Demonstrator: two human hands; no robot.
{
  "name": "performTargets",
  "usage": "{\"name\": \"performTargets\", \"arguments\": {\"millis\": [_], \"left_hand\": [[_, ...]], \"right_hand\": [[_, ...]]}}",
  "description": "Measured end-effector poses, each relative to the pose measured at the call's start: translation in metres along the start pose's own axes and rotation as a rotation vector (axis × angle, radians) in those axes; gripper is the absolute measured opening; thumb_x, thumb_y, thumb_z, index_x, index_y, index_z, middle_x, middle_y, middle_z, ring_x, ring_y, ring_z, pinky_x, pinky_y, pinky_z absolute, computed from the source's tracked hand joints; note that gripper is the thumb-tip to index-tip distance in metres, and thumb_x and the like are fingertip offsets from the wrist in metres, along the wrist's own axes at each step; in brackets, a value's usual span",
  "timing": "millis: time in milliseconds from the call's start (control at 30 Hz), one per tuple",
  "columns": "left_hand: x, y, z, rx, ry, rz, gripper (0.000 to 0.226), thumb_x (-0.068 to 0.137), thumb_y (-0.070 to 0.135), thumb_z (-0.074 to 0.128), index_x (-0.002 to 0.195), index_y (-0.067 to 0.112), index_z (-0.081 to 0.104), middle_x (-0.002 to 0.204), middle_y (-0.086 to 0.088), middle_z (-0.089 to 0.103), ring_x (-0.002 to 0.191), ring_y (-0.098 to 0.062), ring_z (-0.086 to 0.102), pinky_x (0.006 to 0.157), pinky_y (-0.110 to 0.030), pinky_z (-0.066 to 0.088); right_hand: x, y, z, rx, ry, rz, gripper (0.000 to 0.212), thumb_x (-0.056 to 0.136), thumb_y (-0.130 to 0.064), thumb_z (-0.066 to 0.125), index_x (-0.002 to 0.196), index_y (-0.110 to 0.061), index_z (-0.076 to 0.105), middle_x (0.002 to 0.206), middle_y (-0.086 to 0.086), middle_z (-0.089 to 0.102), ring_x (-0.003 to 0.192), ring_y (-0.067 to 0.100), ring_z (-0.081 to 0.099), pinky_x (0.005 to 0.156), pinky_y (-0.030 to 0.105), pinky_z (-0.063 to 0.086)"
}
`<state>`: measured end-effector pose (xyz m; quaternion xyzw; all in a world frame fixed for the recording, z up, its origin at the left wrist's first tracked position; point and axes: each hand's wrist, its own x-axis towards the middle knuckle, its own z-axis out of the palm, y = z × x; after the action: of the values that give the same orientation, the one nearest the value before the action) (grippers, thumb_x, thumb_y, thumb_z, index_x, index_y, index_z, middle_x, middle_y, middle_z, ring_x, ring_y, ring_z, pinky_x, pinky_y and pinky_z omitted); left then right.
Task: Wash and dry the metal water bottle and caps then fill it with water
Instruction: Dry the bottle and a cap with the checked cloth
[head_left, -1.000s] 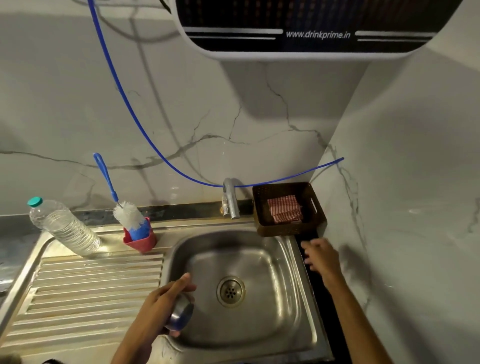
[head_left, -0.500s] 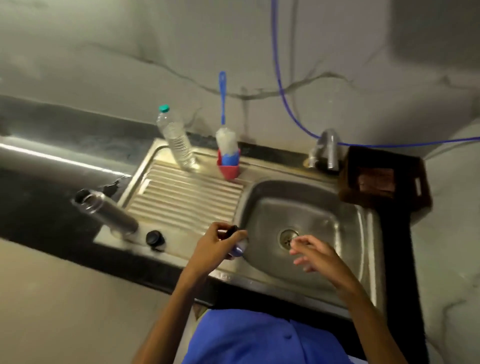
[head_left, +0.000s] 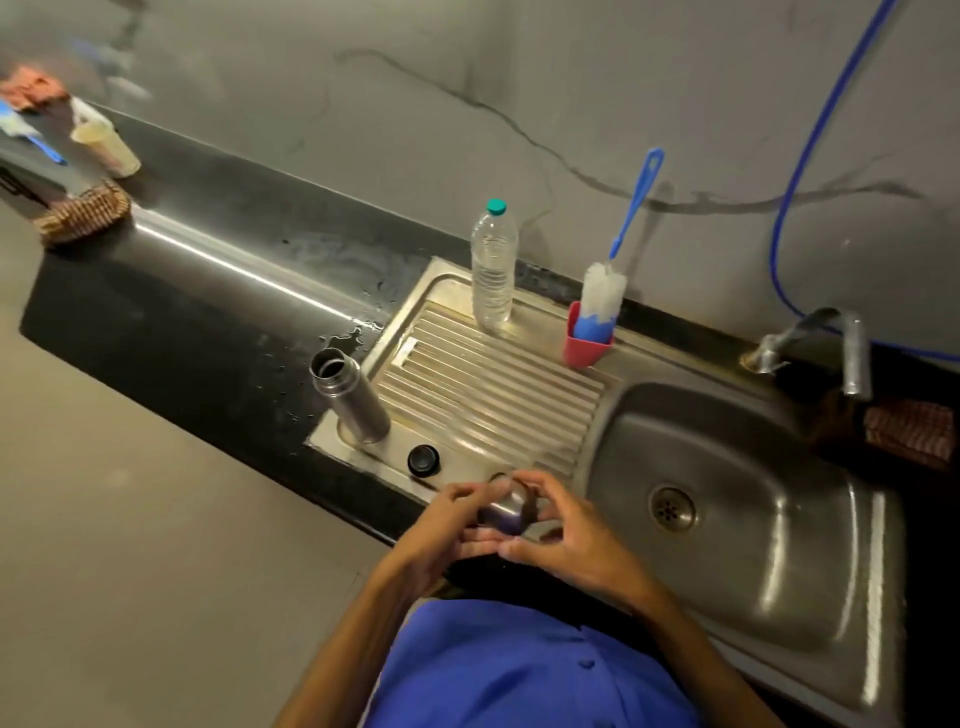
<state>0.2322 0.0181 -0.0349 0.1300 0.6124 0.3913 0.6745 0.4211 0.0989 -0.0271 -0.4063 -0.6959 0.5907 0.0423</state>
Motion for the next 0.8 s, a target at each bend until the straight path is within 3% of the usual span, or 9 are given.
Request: {"name": "performTargets", "arguments": {"millis": [100,233,300,467,567,667,800], "left_hand": [[0.008,0.006,-0.021,0.015,-0.009,-0.012,0.072,0.082,0.06,0.082,0.135,0.017,0.058,0.125,-0.016,0.072,0.113,-0.036,0.073,0.086,-0.036,0.063],[0.008,0.019,-0.073,0.237,0.015,0.042,0.061,0.086,0.072,0.068,0.131,0.032,0.059,0.117,0.002,0.075,0.102,-0.011,0.076,0.084,-0.033,0.063],[0.007,0.021,-0.108,0.332,0.08,0.058,0.061,0.083,0.078,0.064,0.126,0.034,0.063,0.113,0.008,0.076,0.098,-0.007,0.074,0.085,-0.032,0.062],[0.006,0.027,-0.184,0.365,0.241,0.015,0.042,0.092,0.061,0.064,0.121,0.031,0.063,0.112,0.005,0.074,0.101,-0.017,0.071,0.087,-0.037,0.059],[0.009,0.034,-0.21,0.392,0.305,0.021,0.035,0.093,0.053,0.068,0.118,0.03,0.061,0.113,0.003,0.071,0.101,-0.018,0.07,0.083,-0.033,0.059],[0.016,0.044,-0.223,0.414,0.356,0.065,0.046,0.09,0.049,0.075,0.126,0.025,0.058,0.11,0.004,0.071,0.1,-0.014,0.07,0.077,-0.03,0.057],[0.03,0.056,-0.228,0.53,0.373,0.134,0.076,0.083,0.044,0.085,0.144,0.023,0.044,0.124,0.006,0.061,0.099,-0.008,0.064,0.073,-0.023,0.05]], "right_hand": [[0.028,-0.02,0.021,-0.038,0.143,-0.069,0.062,0.076,-0.04,0.087,0.128,-0.043,0.055,0.118,-0.017,0.065,0.103,0.003,0.066,0.079,0.024,0.059],[0.053,-0.028,0.033,-0.048,0.252,-0.018,0.054,0.074,-0.033,0.087,0.119,-0.037,0.057,0.109,-0.014,0.068,0.096,0.0,0.066,0.074,0.014,0.052],[0.064,-0.029,0.039,-0.052,0.333,0.048,0.058,0.07,-0.032,0.089,0.116,-0.031,0.053,0.107,-0.013,0.064,0.095,0.0,0.063,0.075,0.014,0.05],[0.085,-0.021,0.049,-0.053,0.389,0.141,0.072,0.068,-0.018,0.093,0.12,-0.019,0.043,0.107,-0.017,0.057,0.097,-0.016,0.057,0.075,0.006,0.045],[0.099,-0.009,0.062,-0.153,0.38,0.151,0.079,0.065,-0.018,0.092,0.129,-0.025,0.047,0.114,-0.016,0.058,0.105,-0.003,0.059,0.084,0.007,0.045],[0.113,0.009,0.08,-0.27,0.358,0.152,0.066,0.065,-0.021,0.088,0.124,-0.024,0.058,0.119,-0.004,0.056,0.108,0.016,0.061,0.089,0.016,0.046],[0.122,0.021,0.102,-0.31,0.317,0.164,0.062,0.07,-0.023,0.087,0.122,-0.024,0.053,0.12,-0.006,0.05,0.106,0.011,0.055,0.081,0.002,0.037]]}}
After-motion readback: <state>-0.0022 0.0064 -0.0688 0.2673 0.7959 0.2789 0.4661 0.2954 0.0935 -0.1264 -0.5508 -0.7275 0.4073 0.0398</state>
